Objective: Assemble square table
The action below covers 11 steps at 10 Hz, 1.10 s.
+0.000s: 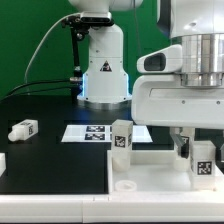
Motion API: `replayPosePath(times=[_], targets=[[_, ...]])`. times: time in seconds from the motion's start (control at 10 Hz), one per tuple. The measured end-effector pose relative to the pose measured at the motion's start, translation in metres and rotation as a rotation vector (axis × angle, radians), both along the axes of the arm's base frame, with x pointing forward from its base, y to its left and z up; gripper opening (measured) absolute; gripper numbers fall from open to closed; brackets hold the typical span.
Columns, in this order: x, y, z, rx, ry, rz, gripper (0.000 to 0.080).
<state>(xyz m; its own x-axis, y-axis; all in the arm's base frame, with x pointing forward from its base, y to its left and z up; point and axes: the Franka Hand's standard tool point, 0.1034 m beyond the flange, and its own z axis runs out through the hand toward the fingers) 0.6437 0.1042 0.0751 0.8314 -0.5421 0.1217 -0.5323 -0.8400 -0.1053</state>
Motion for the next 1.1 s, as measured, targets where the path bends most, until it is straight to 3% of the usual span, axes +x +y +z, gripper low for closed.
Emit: replayPosePath(times=[0.3, 0.6, 1.1], targets=[[-0.0010, -0.0035, -0.0008, 0.045, 0.023, -0.434, 0.0284], [-0.0052, -0.0059, -0.0020, 0.142, 0.064, -1.031, 0.0285], [-0.0078, -0.0051, -0.0023, 0.188, 0.084, -1.339, 0.0286]])
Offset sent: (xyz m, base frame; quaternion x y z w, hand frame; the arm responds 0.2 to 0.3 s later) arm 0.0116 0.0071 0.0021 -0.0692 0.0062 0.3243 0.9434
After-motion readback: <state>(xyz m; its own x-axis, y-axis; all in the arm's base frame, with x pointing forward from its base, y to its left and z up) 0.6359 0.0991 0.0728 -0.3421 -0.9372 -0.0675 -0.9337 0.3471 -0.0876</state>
